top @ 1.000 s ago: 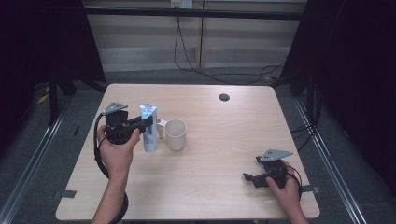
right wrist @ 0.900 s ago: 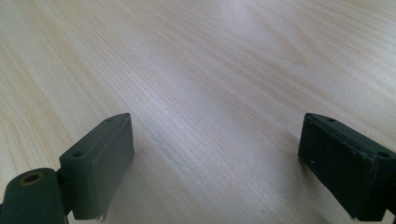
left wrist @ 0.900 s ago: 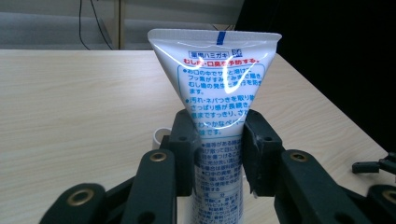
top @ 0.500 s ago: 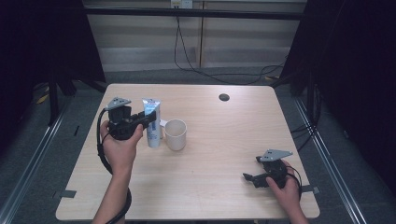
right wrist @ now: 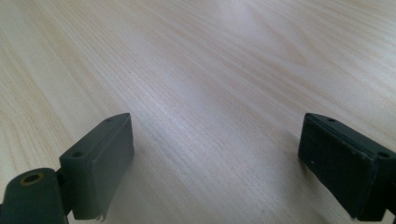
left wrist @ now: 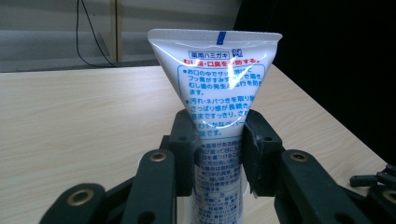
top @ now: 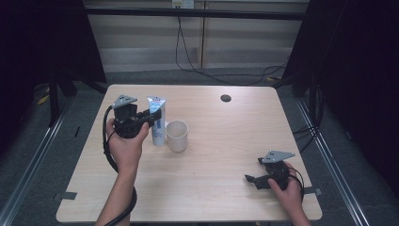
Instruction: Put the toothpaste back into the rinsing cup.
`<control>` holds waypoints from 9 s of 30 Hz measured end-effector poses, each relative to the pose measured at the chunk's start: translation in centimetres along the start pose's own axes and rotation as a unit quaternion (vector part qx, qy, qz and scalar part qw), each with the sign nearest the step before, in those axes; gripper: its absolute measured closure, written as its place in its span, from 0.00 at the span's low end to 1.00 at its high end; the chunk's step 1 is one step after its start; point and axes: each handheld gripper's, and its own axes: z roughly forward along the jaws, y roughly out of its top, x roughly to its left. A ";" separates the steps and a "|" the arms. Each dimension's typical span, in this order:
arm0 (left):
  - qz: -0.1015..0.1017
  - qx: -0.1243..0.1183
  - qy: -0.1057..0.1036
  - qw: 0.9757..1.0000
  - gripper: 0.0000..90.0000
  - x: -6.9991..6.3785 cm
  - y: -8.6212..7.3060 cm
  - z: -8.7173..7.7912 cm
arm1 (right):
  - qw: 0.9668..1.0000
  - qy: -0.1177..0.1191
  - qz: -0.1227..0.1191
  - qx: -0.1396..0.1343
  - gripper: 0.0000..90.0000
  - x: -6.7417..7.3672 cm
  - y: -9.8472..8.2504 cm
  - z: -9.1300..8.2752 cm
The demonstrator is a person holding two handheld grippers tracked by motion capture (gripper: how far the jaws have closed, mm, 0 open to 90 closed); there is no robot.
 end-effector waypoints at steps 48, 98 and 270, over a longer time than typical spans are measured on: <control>0.025 -0.001 -0.010 1.000 0.76 -2.2 2.0 3.5 | 1.000 0.000 0.000 0.000 0.11 0.0 0.0 0.0; 0.024 -0.003 0.000 1.000 0.75 -2.0 0.4 6.8 | 1.000 0.000 0.000 0.000 0.11 0.0 0.0 0.0; 0.046 0.028 0.021 0.998 0.61 -2.2 -7.1 8.8 | 1.000 0.001 -0.001 0.000 0.11 0.0 0.0 0.1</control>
